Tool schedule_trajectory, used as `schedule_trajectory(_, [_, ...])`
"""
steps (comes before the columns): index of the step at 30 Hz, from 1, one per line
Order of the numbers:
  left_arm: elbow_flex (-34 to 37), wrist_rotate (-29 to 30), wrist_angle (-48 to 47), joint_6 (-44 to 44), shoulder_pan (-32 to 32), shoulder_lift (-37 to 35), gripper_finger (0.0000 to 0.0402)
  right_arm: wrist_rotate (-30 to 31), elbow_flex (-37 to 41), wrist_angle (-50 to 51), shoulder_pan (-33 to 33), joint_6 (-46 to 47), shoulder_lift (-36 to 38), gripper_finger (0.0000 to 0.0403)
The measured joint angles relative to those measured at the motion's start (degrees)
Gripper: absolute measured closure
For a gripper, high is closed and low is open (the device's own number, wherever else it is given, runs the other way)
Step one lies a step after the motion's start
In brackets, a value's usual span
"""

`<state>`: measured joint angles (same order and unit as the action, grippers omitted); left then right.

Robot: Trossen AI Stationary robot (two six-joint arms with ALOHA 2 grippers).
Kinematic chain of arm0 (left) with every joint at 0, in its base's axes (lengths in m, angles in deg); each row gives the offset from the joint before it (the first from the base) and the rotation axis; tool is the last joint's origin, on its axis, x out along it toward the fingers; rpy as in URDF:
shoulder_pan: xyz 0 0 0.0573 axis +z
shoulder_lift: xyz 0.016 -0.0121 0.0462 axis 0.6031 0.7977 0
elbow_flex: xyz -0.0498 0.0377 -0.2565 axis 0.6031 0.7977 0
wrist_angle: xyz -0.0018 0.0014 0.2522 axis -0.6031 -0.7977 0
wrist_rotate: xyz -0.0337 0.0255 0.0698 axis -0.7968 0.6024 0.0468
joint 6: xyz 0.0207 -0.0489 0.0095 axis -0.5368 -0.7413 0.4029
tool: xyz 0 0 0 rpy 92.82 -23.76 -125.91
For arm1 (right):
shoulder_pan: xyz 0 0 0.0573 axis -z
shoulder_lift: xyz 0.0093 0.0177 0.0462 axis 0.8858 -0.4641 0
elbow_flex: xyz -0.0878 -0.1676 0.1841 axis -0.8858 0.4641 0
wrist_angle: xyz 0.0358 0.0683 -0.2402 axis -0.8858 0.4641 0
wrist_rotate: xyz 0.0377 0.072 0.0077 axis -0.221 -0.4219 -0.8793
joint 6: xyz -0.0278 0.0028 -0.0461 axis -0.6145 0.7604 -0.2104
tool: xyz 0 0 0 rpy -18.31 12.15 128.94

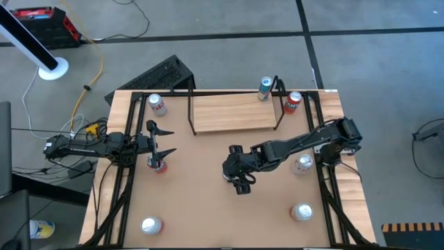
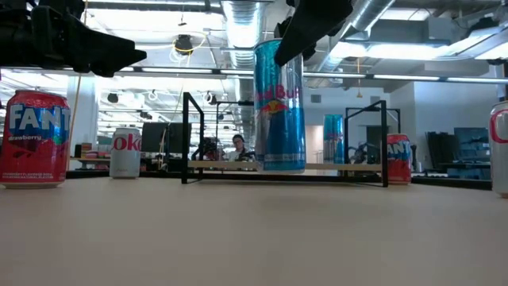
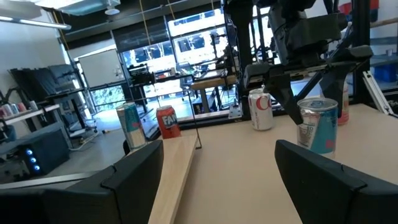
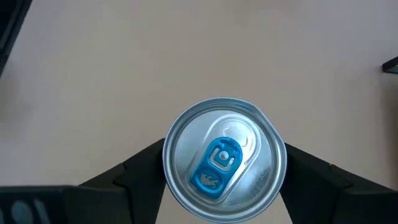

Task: Place canned beverage on shelf
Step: Put the blue soda can on the shelf aligned with the other blue soda can on the shelf

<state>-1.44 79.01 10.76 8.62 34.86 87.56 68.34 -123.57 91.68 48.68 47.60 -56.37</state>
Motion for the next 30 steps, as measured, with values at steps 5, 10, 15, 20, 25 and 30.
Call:
schedule_trajectory(5, [0.00, 0.00, 0.00, 0.00, 0.01, 0.00, 0.0107, 1.42, 0.00, -0.02, 0.05, 0.67, 0.00, 0.0111])
schedule_trajectory(10, [0.00, 0.00, 0.00, 0.02, 0.00, 0.00, 0.0107, 1.81, -0.04, -0.32, 0.04, 0.89, 0.00, 0.0096])
schedule_trajectory(15, [0.00, 0.02, 0.00, 0.59, 0.00, 0.02, 0.0107, 2.96, -0.07, -0.18, -0.15, 1.12, 0.00, 0.0067])
schedule_trajectory(20, [0.00, 0.01, 0.01, 0.98, 0.01, 0.02, 0.0107, 3.04, -0.99, -0.11, -0.15, 3.16, 0.04, 0.0048])
schedule_trajectory(25, [0.00, 0.00, 0.02, 0.98, -0.01, 0.02, 0.0107, 9.07, -4.40, 0.07, -0.86, 11.93, 0.22, 0.0051])
schedule_trajectory(30, [0.00, 0.00, 0.00, 0.96, 0.01, 0.02, 0.0107, 16.41, -4.99, 3.26, -3.40, 23.85, 0.20, 0.0060])
